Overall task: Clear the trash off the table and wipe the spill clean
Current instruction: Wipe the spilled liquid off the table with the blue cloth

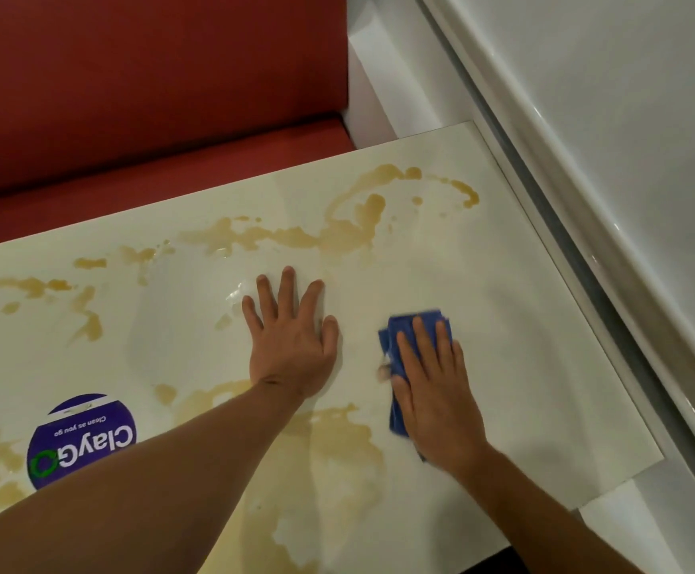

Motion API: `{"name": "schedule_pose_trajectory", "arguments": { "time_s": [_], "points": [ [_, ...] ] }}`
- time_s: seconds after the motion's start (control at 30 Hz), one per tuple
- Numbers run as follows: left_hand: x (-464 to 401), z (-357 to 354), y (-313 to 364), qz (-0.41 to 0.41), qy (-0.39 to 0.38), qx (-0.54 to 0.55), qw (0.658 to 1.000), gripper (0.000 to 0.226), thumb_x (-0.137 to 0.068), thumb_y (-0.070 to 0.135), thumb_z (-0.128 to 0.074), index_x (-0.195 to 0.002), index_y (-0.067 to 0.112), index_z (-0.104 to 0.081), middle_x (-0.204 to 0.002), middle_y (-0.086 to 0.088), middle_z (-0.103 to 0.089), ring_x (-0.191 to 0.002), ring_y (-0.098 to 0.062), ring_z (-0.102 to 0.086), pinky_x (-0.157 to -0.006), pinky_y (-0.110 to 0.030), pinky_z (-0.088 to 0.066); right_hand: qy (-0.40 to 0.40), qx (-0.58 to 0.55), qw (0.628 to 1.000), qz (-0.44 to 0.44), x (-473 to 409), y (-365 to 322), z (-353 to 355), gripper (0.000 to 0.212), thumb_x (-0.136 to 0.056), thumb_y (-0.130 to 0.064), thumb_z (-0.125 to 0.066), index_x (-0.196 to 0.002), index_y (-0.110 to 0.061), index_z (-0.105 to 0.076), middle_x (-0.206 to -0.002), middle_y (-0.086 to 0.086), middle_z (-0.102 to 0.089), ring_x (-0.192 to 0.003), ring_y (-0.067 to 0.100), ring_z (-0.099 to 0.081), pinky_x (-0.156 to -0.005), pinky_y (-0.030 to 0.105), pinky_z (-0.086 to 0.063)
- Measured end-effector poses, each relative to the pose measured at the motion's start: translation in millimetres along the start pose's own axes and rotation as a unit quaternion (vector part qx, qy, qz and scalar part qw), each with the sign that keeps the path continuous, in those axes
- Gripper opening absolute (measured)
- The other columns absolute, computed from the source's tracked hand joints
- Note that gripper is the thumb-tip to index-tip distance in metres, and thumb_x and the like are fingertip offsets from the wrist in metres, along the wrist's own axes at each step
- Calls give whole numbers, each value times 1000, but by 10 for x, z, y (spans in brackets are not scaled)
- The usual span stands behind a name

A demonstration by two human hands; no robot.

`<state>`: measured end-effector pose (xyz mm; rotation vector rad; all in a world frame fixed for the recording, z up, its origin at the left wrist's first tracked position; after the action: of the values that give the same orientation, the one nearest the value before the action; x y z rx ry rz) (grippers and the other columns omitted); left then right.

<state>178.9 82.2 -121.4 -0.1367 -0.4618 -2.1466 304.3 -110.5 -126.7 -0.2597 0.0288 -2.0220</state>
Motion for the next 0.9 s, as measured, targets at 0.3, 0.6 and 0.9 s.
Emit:
{"name": "schedule_pose_trajectory", "arguments": {
  "time_s": [0.3,0.6,0.9],
  "points": [
    [0,-14,12,-2,7,-1,1000,61,-101,52,-23,-159,34,-16,-170,-4,7,-154,-35,19,-123,-57,10,-4,-20,1000,-19,-671,329,167,60,-107,-43,-21,-161,-15,-25,-170,10,-17,-156,39,-8,-123,54,-20],
    [24,-12,15,-2,22,6,1000,58,-101,51,-27,-156,34,-21,-170,-4,1,-155,-35,14,-124,-57,7,25,-32,991,-131,-1419,359,291,61,-108,-41,-18,-163,-13,-17,-171,13,-8,-156,40,0,-126,54,-11],
    [1,-26,-3,3,22,-3,1000,61,-102,52,-26,-159,33,-17,-171,-4,6,-154,-33,19,-124,-57,8,3,-14,999,-51,-386,-37,79,61,-108,-42,-22,-162,-15,-22,-170,12,-12,-157,36,0,-126,53,-15]
  ]
}}
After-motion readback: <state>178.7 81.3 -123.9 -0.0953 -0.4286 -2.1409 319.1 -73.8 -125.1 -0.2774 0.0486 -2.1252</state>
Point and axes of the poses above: each hand's wrist, its own x-axis away from the middle knuckle, its own z-axis out of the back of the hand, y = z × x, the point moved 3 cm from there along -x, towards the middle knuckle
